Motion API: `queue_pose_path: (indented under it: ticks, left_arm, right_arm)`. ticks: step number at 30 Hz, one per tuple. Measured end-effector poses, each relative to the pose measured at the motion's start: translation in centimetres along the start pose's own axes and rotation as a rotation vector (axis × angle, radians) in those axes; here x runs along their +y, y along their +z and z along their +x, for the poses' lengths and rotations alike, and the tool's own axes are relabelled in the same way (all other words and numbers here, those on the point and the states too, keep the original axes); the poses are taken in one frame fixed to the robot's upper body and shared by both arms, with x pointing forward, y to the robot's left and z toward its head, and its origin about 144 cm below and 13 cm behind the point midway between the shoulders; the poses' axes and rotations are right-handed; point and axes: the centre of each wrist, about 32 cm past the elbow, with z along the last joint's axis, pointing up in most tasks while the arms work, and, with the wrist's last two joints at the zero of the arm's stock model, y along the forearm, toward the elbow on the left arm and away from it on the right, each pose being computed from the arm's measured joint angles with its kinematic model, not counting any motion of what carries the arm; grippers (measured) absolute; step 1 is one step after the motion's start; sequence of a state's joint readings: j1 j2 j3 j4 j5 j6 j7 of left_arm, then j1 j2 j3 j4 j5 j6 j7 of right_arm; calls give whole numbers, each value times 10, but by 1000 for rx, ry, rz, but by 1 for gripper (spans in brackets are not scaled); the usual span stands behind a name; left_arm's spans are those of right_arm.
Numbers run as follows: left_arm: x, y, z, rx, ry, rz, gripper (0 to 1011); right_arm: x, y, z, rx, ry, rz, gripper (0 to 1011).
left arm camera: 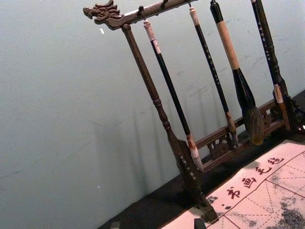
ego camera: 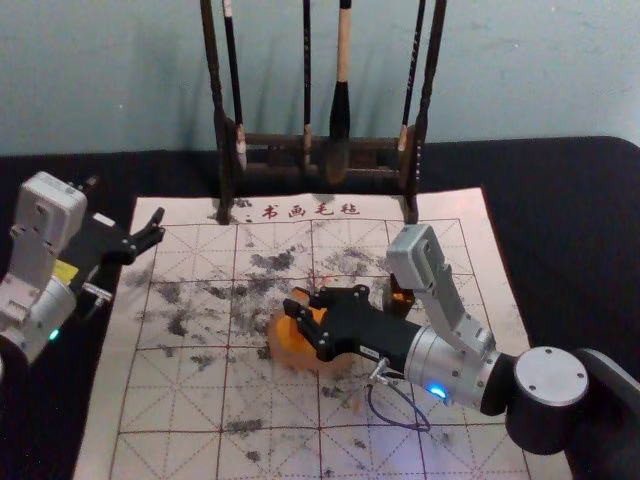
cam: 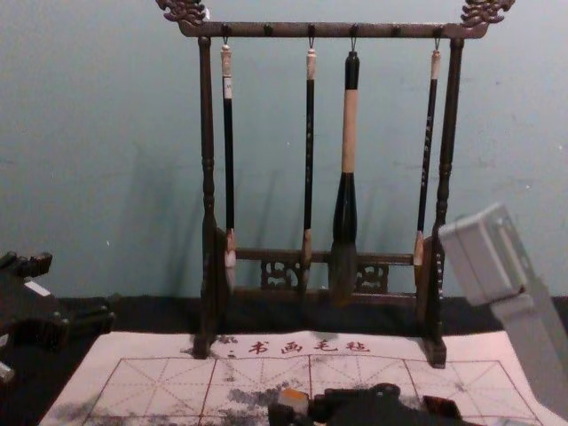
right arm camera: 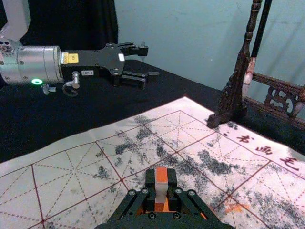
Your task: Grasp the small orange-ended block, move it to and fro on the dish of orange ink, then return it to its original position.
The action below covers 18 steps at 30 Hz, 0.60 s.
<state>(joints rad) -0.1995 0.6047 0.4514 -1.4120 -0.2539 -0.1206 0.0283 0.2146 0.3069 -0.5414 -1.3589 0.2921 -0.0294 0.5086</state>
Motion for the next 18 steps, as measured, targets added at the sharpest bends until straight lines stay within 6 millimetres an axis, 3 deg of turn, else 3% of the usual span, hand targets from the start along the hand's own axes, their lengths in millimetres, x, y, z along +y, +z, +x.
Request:
queue_pose_path:
  ticks: [18]
  left_arm:
    - [0, 0, 0, 0, 0, 0, 1001]
  right_arm:
    - [16, 2, 4, -1, -35, 3, 134]
